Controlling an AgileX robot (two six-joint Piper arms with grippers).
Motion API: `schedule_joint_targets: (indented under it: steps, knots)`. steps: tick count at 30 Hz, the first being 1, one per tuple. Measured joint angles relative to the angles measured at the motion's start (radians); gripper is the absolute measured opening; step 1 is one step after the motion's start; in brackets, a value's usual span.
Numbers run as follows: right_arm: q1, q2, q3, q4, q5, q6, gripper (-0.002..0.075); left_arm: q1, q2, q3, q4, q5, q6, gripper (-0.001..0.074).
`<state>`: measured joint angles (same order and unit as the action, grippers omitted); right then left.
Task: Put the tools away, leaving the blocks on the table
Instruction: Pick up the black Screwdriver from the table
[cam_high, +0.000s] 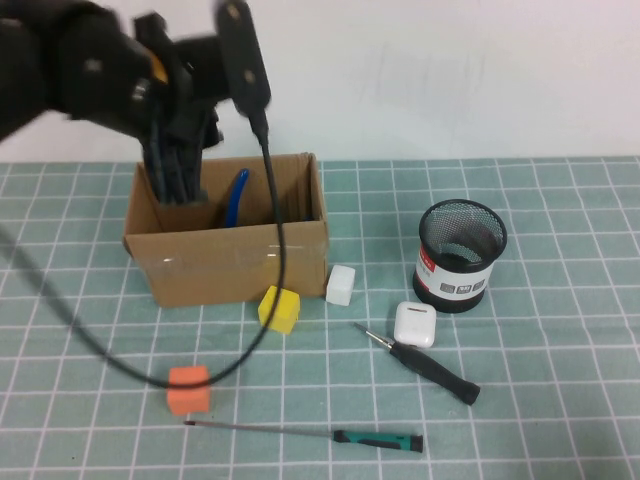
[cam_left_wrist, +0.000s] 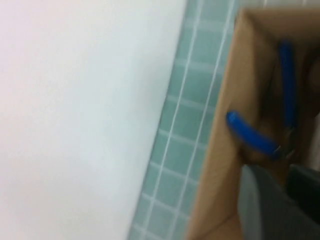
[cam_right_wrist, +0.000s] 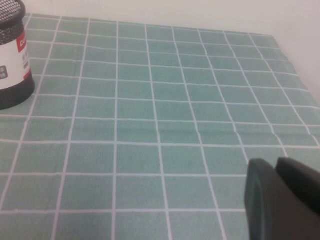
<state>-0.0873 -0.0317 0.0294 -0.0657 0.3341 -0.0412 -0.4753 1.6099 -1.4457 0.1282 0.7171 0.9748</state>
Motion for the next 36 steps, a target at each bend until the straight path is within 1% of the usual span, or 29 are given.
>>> schedule_joint_targets:
  steps: [2,5,8,16,21,23,25,33,36]
  knots:
    - [0.000,0.000,0.000,0.000,0.000,0.000,-0.0009,-0.009,-0.090,0.064,-0.051,-0.024,-0.057,0.0039]
    - [0.000,0.000,0.000,0.000,0.000,0.000,-0.0009,-0.010,-0.233,0.205,-0.128,-0.090,-0.148,0.0011]
    - [0.000,0.000,0.000,0.000,0.000,0.000,-0.0009,-0.010,-0.393,0.361,-0.158,-0.143,-0.279,0.0002]
    - [0.000,0.000,0.000,0.000,0.000,0.000,-0.0009,-0.010,-0.740,0.680,-0.183,-0.234,-0.618,0.0000]
    - [0.000,0.000,0.000,0.000,0.000,0.000,-0.0009,-0.010,-0.898,0.855,-0.209,-0.384,-0.845,0.0000]
    - [0.000,0.000,0.000,0.000,0.000,0.000,-0.0009,-0.010,-0.941,0.897,-0.209,-0.449,-0.905,0.0000]
    - [0.000,0.000,0.000,0.000,0.000,0.000,-0.0009,-0.010,-0.970,0.924,-0.207,-0.479,-0.926,0.0000]
    - [0.000,0.000,0.000,0.000,0.000,0.000,-0.0009,-0.010,-0.976,0.943,-0.197,-0.439,-0.933,0.0000]
    - [0.000,0.000,0.000,0.000,0.000,0.000,-0.0009,-0.010,-0.976,0.951,-0.185,-0.451,-0.933,0.0000]
